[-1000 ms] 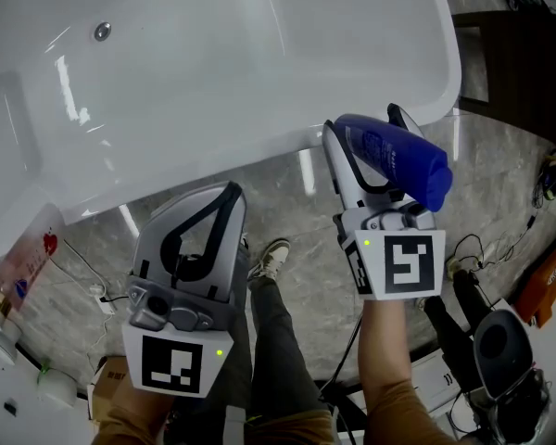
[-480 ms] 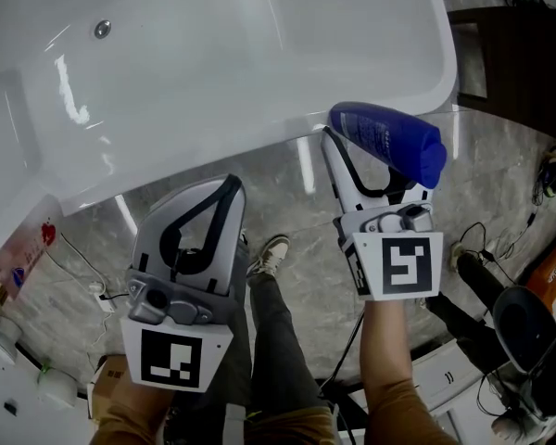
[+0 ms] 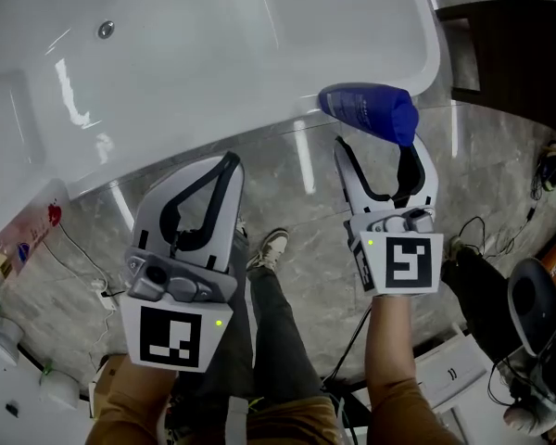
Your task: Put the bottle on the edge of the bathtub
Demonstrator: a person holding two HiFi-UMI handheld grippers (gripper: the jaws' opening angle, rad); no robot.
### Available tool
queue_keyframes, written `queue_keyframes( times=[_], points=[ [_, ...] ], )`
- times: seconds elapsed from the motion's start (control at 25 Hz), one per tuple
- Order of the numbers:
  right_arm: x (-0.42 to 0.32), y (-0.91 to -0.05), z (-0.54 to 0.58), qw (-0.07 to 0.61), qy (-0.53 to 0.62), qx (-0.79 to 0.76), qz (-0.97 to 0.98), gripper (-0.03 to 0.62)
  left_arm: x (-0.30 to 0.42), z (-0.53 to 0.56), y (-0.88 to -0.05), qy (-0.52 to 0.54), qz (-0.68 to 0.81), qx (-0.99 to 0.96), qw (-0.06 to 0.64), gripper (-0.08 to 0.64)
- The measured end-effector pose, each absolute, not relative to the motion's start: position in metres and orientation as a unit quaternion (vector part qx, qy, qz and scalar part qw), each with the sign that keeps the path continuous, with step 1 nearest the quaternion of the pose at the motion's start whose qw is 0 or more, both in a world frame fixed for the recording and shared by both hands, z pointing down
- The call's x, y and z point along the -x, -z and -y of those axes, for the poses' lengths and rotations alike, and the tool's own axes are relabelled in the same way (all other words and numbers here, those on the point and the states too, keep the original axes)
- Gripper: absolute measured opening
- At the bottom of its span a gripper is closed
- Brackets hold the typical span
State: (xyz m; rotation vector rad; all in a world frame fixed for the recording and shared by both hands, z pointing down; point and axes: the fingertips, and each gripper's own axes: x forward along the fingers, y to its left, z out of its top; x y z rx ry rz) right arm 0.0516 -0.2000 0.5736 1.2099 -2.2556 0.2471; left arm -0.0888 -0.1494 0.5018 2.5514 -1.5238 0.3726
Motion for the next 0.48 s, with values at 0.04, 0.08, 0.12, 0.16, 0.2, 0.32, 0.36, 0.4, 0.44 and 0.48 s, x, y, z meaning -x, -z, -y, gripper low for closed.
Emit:
queue_keyframes(
  times=[0.04, 0.08, 0.12, 0.16, 0.2, 0.32, 0.36, 0.4, 0.44, 0.48],
  points=[
    [-0.056, -0.571, 0.197, 0.284, -0.092, -0.452, 0.841, 0.329, 0.087, 0.149, -0.499, -0.124, 0.507, -0.850, 0.071, 0.008],
    [-0.061, -0.568, 0.194, 0.288, -0.091, -0.452, 0.839, 0.328, 0.085, 0.148, -0.496, -0.123, 0.507, -0.850, 0.068, 0.008],
    [-0.066, -0.565, 0.190, 0.292, -0.089, -0.453, 0.837, 0.328, 0.083, 0.147, -0.493, -0.124, 0.506, -0.851, 0.065, 0.008],
    [-0.071, -0.561, 0.187, 0.297, -0.086, -0.456, 0.835, 0.328, 0.081, 0.146, -0.491, -0.126, 0.505, -0.851, 0.062, 0.008],
    [-0.076, -0.558, 0.184, 0.302, -0.084, -0.460, 0.831, 0.328, 0.081, 0.145, -0.490, -0.128, 0.504, -0.852, 0.060, 0.008],
    [-0.092, -0.547, 0.174, 0.312, -0.084, -0.473, 0.820, 0.328, 0.082, 0.139, -0.485, -0.139, 0.500, -0.852, 0.062, 0.008],
    [-0.096, -0.544, 0.170, 0.314, -0.084, -0.477, 0.817, 0.328, 0.082, 0.138, -0.482, -0.140, 0.500, -0.852, 0.062, 0.008],
    [-0.101, -0.540, 0.167, 0.315, -0.084, -0.480, 0.814, 0.328, 0.080, 0.137, -0.477, -0.139, 0.499, -0.853, 0.060, 0.008],
    [-0.105, -0.536, 0.165, 0.317, -0.083, -0.482, 0.813, 0.327, 0.078, 0.136, -0.473, -0.137, 0.498, -0.854, 0.058, 0.008],
    [-0.108, -0.532, 0.163, 0.319, -0.083, -0.482, 0.812, 0.327, 0.075, 0.136, -0.469, -0.135, 0.496, -0.856, 0.055, 0.008]
  ],
)
